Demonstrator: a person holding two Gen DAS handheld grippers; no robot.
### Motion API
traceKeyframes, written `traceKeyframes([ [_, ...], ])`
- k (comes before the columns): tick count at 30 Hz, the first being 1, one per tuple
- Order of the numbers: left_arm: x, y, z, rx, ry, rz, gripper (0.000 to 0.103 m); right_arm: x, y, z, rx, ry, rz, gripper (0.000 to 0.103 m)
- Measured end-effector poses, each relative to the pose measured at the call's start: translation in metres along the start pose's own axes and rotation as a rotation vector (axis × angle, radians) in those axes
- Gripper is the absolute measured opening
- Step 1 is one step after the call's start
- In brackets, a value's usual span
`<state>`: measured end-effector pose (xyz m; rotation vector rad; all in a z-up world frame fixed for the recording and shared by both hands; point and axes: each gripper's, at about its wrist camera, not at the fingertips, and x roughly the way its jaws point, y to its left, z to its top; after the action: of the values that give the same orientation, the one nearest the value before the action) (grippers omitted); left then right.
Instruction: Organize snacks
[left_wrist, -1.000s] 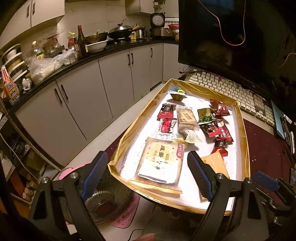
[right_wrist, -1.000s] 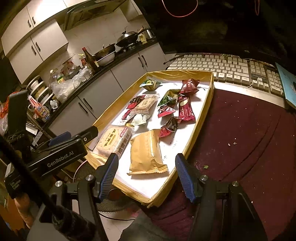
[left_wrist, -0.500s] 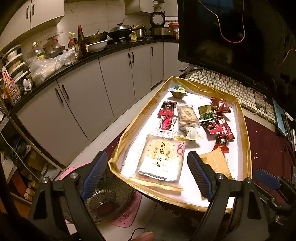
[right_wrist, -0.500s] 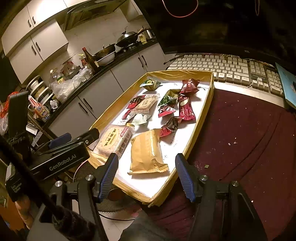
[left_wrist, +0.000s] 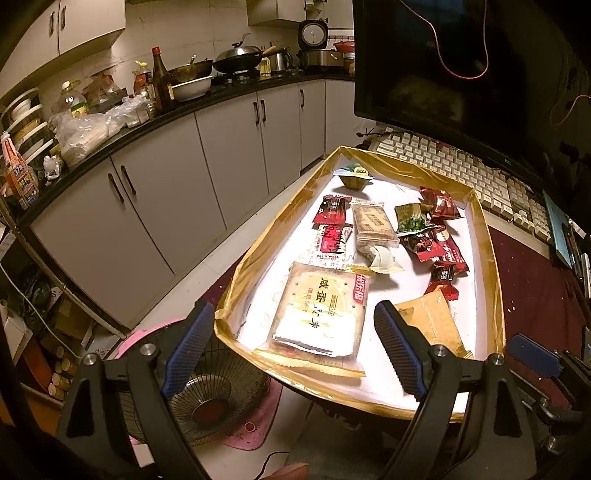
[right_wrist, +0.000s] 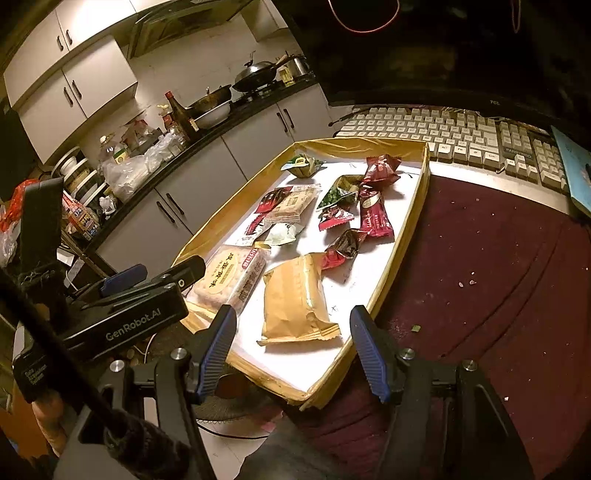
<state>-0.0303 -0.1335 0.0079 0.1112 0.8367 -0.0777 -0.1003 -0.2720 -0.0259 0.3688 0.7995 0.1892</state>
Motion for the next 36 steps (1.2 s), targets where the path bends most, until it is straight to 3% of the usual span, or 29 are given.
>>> traceKeyframes([
  [36,0.0045,0.0029,-0.0027,-0.002,0.009,0.001,0.088,-0.0015,0.0024,0.0018,-0.001,-0.022,-0.012,0.065],
])
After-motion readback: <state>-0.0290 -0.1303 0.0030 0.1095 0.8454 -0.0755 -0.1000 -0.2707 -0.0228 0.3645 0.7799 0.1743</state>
